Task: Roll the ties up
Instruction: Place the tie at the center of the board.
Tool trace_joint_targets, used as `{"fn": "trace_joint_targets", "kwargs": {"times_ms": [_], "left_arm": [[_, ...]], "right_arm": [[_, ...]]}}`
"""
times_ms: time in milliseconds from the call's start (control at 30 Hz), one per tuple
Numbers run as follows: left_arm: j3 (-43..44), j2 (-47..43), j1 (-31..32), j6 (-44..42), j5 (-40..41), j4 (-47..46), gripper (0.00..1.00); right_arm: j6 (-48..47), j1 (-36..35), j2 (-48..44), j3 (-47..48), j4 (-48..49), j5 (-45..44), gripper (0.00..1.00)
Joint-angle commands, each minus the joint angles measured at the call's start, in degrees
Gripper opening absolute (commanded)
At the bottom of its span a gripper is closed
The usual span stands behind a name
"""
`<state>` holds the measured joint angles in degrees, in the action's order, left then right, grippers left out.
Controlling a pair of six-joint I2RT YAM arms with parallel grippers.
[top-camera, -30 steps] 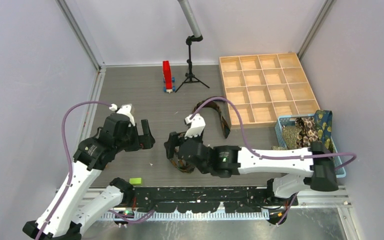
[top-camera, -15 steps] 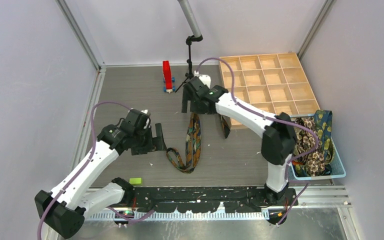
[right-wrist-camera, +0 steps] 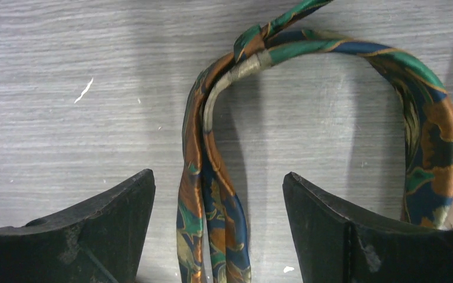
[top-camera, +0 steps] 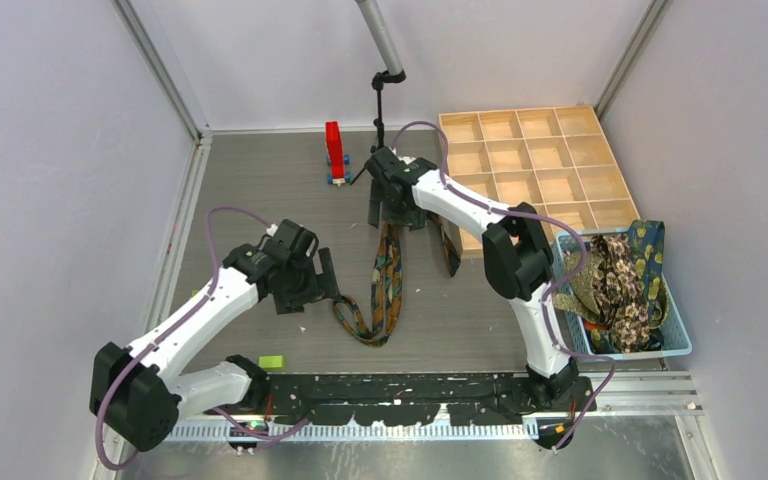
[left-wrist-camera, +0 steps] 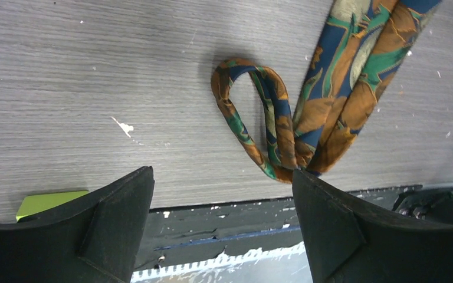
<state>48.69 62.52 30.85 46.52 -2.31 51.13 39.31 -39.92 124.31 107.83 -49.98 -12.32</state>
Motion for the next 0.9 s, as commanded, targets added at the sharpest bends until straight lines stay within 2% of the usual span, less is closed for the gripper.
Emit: {"fn": "trace_joint_targets", "kwargs": {"times_ms": [0,133,300,433,667,800,867], "left_arm": [[-0.15,2.35,0.67,5.01,4.4,-3.52,0.9],[0.12,4.28,1.82,12.29,7.83,-1.61,0.92],[0.15,6.87,4.09,19.71,8.21,-2.29,0.93],[0.23,10.23,6.21,22.36,7.57,-4.97,0.94],[1.75,16.16,9.16,24.91,7.97,-7.54,0.95],[1.59,19.47,10.63,25.72,7.44,-9.8,0.89],[1.61,20.6,11.29,25.82,7.37,-11.11,0.77]], "right_arm": [[-0.36,1.0,2.7,4.15,-1.38,0.85,0.83],[-0.29,1.5,5.73,6.5,-1.61,1.74,0.76],[-0.26,1.73,8.11,7.33,-2.04,1.69,0.64],[-0.58,1.83,8.38,6.53,-2.0,1.42,0.56],[-1.25,2.2,6.72,3.62,-1.83,1.02,0.33],[-1.34,2.57,5.19,0.73,-0.82,1.24,0.29],[-1.17,2.77,4.26,-0.86,-0.33,1.43,0.25]]}}
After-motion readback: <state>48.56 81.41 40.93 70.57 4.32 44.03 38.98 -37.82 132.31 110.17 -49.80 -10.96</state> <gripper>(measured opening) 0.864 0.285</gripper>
